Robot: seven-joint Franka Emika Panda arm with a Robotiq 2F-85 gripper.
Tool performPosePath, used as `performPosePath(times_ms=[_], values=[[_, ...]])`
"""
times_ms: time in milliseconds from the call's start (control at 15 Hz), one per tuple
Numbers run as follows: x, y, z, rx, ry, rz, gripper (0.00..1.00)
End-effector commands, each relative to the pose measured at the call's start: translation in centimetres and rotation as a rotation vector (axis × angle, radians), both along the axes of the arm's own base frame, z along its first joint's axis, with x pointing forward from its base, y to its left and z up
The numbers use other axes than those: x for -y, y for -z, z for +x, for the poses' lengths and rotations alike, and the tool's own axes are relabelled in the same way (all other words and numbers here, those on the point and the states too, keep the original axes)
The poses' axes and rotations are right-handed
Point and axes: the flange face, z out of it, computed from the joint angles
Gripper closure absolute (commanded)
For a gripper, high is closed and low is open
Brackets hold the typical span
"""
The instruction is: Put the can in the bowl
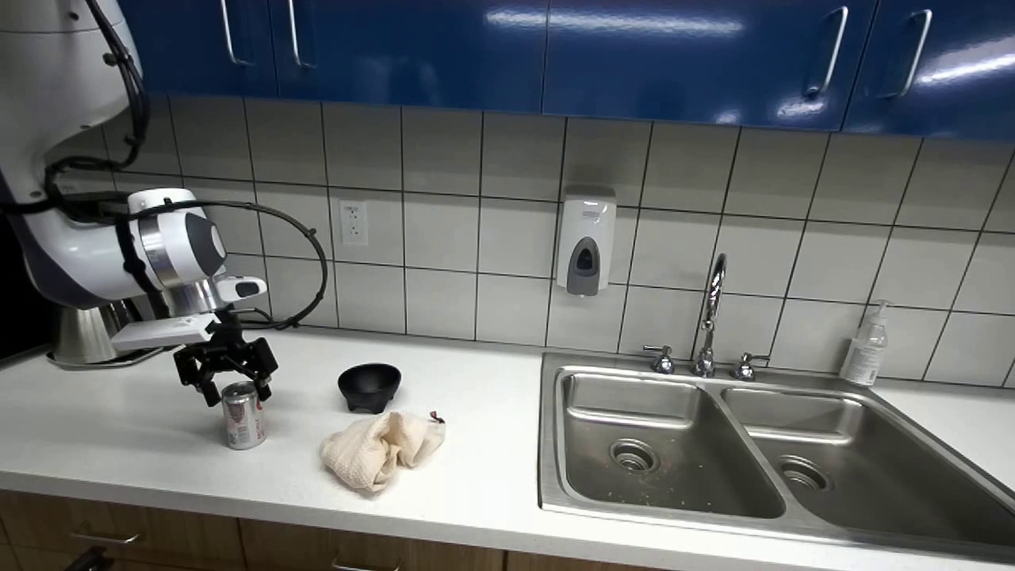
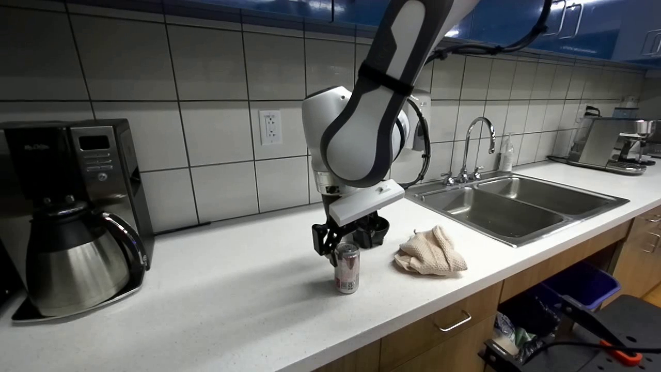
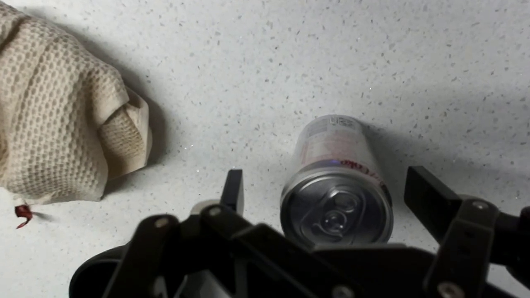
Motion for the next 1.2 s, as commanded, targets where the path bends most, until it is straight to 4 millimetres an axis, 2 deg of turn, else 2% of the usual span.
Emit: performPosePath(times_ms=[0,1133], values=[[-0.48,0.57,0.75,0.009,0.013,-0.016,0.0],[-0.24,1.14,0.39,-0.009,-0.007,-0.006,0.0]])
